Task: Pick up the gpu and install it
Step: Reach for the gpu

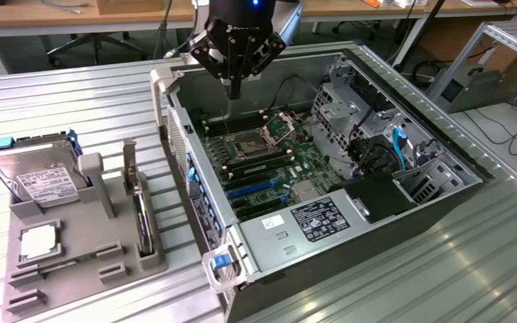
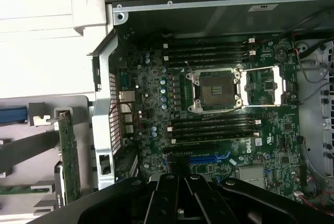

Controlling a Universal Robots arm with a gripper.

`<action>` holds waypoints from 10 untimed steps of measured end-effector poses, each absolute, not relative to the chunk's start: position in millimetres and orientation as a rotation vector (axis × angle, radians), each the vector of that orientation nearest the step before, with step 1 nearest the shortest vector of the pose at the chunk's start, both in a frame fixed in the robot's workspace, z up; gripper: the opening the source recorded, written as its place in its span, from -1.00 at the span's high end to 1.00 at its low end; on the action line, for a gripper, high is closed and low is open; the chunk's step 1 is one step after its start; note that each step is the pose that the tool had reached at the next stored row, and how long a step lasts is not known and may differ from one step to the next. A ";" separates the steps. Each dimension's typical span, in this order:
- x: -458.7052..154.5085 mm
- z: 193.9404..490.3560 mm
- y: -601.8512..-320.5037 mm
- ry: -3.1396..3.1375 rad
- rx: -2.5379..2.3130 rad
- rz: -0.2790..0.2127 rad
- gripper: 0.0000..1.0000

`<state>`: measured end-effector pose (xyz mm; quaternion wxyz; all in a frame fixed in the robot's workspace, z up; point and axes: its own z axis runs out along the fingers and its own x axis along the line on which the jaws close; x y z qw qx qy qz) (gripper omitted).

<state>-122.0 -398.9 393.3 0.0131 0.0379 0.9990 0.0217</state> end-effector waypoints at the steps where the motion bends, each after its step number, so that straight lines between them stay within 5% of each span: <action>1: -122.0 393.3 -398.9 3.112 0.118 0.068 0.79; 10: -143.7 393.3 -398.9 3.113 0.118 0.068 0.79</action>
